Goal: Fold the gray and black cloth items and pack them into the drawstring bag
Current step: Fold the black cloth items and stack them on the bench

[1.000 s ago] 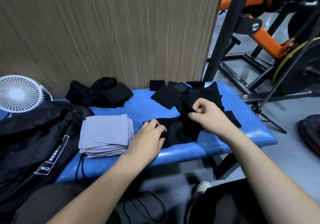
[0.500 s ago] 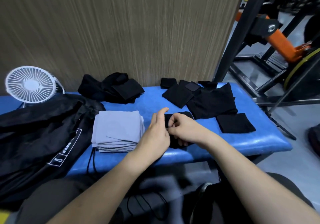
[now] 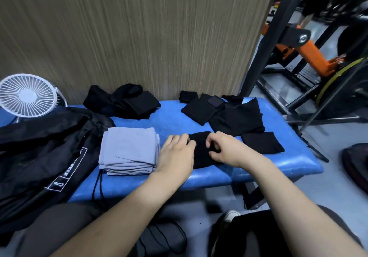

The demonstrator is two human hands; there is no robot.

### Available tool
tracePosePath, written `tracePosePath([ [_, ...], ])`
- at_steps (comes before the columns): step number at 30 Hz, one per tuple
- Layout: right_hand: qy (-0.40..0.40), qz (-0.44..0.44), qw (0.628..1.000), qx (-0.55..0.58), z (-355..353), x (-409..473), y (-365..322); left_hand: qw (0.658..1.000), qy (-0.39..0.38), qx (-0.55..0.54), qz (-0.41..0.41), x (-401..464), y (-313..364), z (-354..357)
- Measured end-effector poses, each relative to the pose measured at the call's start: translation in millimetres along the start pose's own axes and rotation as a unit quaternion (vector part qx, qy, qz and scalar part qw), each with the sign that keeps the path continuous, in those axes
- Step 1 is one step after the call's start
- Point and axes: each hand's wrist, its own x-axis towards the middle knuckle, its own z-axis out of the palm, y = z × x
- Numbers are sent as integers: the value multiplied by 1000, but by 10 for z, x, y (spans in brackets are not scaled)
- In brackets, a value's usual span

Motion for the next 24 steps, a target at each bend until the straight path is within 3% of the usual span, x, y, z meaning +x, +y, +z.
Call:
tracePosePath([
  [16,-59,-18,998,23,-20,41,-157,983,-131,127,-8,7,-113,-211],
  [21,-69,-18,995,73,-39,40,-120,981,-164,106,-20,62,-158,-294],
  [24,-48,-1,990,136,-163,-16,24,987,-139,75,-37,116,-160,-341],
])
